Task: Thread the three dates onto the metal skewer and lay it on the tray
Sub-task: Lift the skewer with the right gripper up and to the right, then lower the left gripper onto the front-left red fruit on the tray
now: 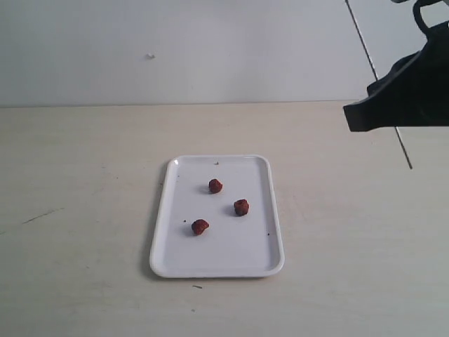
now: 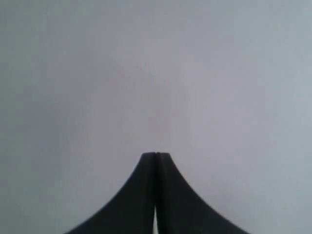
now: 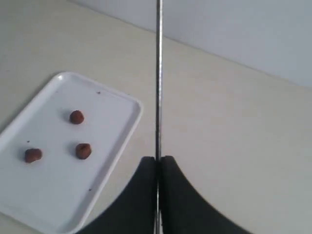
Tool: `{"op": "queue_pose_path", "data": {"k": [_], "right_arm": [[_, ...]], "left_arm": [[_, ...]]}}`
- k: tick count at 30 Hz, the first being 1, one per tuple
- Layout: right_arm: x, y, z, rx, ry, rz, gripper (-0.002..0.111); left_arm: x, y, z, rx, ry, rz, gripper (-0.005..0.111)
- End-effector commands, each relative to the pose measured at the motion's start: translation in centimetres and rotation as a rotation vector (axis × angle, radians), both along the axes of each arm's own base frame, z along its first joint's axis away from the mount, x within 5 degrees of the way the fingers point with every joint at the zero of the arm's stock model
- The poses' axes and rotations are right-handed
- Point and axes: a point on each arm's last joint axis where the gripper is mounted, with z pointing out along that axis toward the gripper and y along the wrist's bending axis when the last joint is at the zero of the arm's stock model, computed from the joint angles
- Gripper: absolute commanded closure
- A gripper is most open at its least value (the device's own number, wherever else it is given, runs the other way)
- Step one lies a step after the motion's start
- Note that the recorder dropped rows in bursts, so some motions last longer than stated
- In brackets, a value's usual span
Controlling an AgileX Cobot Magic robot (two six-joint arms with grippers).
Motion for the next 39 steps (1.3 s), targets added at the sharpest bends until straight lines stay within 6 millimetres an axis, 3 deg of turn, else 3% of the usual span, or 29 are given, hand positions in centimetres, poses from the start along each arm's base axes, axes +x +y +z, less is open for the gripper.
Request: {"op": "queue_pose_path", "data": {"k": [1,4,9,11,15,19,22,25,33,39], "right_arm": [[0.5,-0.7,0.7,-0.016,-0.1,-0.072,0.108],[0.8,-0.6,0.9,-0.012,-0.136,-0.066,0.108],[2.6,-1.3,0.3,-0.063,-0.098,-0.131,0.108],[3.8,-2.2,-0.7,-0.073,-0.059,-0.184,0.108],[6.7,-4.2,-3.5,-0.052,0.021,-0.249,0.108],[8.9,-5.5,-6.1,-0.023,0.149,-0.258,0.108],[9.9,-5.6,-7.8,0.003,0.254,-0.211,0.108],[10.5,-4.9,-8.6,0.032,0.3,-0.132,0.108],[10.5,-4.5,-8.5,0.062,0.307,-0.104,0.108],[10.4,-4.5,-8.5,0.061,0.311,-0.104,0.108]], "left_arm": [[3.9,0.2,3.5,0.036,0.204,0.058,0.107],[8.7,-0.2,5.6,0.086,0.417,0.045,0.107],[18.2,-2.3,4.7,0.29,0.784,-0.026,0.105],[21.3,-4.5,3.8,0.438,0.879,-0.085,0.101],[25.1,-9.8,1.7,0.823,0.962,-0.228,0.088],[26.4,-14.6,0.2,1.256,0.965,-0.38,0.067],[26.5,-16.9,-0.8,1.57,0.888,-0.483,0.055],[26.0,-18.3,-2.3,1.889,0.743,-0.587,0.052],[26.2,-19.7,-5.2,1.995,0.732,-0.68,0.051],[26.2,-21.2,-8.4,2.287,0.509,-0.808,0.051]]}}
